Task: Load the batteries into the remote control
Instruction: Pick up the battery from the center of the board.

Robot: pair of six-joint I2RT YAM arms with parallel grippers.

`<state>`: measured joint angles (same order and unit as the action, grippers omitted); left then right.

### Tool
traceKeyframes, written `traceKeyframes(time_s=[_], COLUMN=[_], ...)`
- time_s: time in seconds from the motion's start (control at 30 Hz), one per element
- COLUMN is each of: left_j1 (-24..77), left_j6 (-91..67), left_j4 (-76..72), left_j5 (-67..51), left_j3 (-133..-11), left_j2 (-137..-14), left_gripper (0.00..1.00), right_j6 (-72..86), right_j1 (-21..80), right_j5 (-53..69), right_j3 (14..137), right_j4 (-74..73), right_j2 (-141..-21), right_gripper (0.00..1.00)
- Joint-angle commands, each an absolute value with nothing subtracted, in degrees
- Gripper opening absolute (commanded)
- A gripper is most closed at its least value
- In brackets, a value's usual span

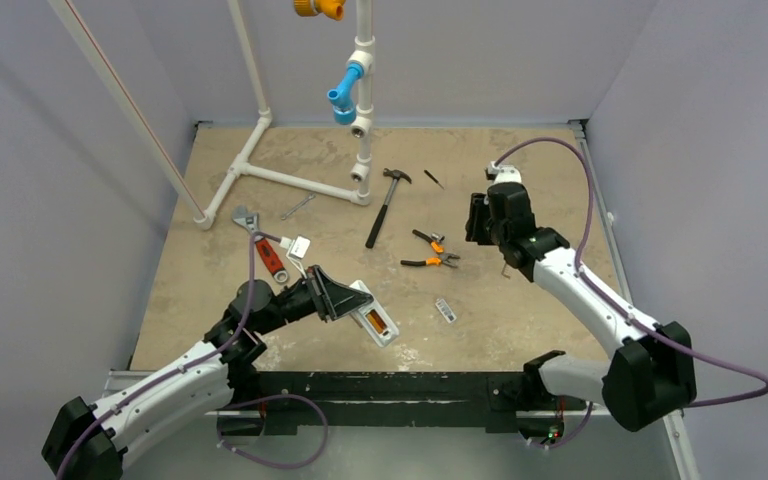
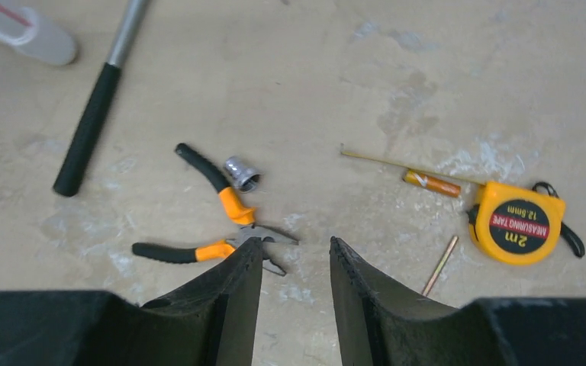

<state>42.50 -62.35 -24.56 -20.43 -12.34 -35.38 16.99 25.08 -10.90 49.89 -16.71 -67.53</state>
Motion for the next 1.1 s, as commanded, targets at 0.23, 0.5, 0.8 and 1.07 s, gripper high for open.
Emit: traceKeyframes(time_s=[0.23, 0.5, 0.8, 1.07], left_j1=[42.5, 42.5, 42.5, 42.5], left_j6=[-61.5, -61.8, -62.1, -62.3], left_j4=[-24.6, -25.1, -25.1, -26.3], left_j5=[-21.2, -21.6, -21.4, -21.6], left_j3=[-14.0, -13.6, -12.9, -13.0], left_j2=[-35.4, -35.6, -35.3, -36.9], left_gripper=[0.0, 0.0, 0.0, 0.0], right_j6=[31.7, 34.7, 36.4, 37.2], right_j1=[14.3, 9.6, 8.2, 6.6], right_j5=[-9.6, -9.8, -12.4, -13.8], right_j3=[50.0, 49.9, 47.8, 48.2], right_j4=[-16.2, -14.8, -12.5, -11.7], right_j2=[-76.6, -81.9, -85.3, -88.8], right_gripper=[0.41, 0.41, 0.36, 0.38])
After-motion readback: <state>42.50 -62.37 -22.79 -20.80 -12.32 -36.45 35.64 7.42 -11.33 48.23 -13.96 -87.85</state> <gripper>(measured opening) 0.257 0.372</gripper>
